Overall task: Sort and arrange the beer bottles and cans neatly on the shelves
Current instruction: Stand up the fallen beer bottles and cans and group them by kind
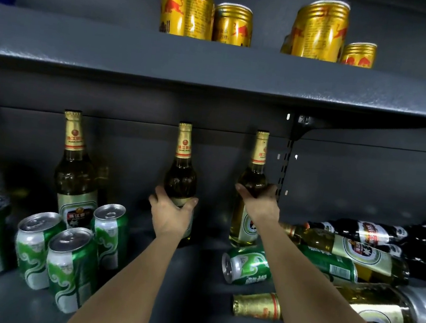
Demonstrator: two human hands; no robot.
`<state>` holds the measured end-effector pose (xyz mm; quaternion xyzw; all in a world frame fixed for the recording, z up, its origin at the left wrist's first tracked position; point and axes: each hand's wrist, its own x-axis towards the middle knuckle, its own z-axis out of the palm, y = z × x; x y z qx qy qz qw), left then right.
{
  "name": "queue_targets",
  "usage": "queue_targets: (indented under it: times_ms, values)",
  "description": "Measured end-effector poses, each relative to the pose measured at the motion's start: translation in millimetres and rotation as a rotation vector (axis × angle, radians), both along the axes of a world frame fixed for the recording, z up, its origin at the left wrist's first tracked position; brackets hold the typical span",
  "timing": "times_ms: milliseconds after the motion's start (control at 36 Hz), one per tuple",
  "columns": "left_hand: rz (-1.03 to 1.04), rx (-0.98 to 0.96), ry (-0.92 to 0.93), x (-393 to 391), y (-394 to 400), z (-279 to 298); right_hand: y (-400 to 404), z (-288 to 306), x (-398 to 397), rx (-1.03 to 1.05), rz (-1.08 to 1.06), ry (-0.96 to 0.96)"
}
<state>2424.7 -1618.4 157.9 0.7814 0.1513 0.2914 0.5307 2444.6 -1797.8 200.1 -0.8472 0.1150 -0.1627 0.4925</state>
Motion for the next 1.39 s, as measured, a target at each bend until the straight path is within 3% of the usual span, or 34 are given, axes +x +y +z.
queue_targets:
  times_ms: [139, 222, 278, 333, 389, 444, 556, 639, 778, 1000, 1139, 1389]
  values:
    - [-0.013, -0.045, 0.051, -4.0, -0.9, 6.3, -3.2, 0.6, 3.5, 0.07, 0.041, -0.001]
    - [0.107, 0.002, 0.04, -18.5, -9.6, 10.6, -10.6, -0.6, 2.1, 0.069, 0.063, 0.015]
    - [0.243, 0.126, -0.041, -32.8, -19.0, 10.8, -17.1, -2.0, -8.6, -0.014, 0.039, 0.018]
    - [0.284, 0.222, -0.17, -44.6, -30.1, 8.0, -26.9, -5.3, -22.2, -0.224, -0.039, -0.016]
    - [0.164, 0.29, -0.232, -50.4, -41.1, 0.8, -38.1, -10.0, -35.1, -0.471, -0.077, -0.051]
    - [-0.083, 0.332, -0.175, -51.9, -52.1, -8.8, -46.4, -14.3, -45.5, -0.641, -0.023, -0.006]
    - [-0.632, 0.303, 0.26, -60.2, -70.3, -21.9, -52.7, -21.9, -59.6, -0.752, 0.166, 0.127]
    - [-0.717, 0.329, 0.378, -65.5, -72.5, -27.9, -52.7, -26.2, -65.6, -0.764, 0.217, 0.128]
    - [-0.659, 0.377, 0.291, -70.9, -63.3, -25.0, -48.3, -25.2, -71.3, -0.711, 0.275, 0.131]
    - [-0.408, 0.035, 0.061, -72.8, -48.1, -8.6, -26.6, -39.8, -79.8, -0.637, 0.404, 0.143]
    - [-0.232, 0.056, 0.069, -77.5, -18.7, -0.6, -19.3, -52.6, -84.5, -0.66, 0.394, 0.143]
    - [-0.066, 0.265, 0.133, -80.1, 8.7, 3.8, -20.4, -36.4, -88.5, -0.673, 0.435, 0.192]
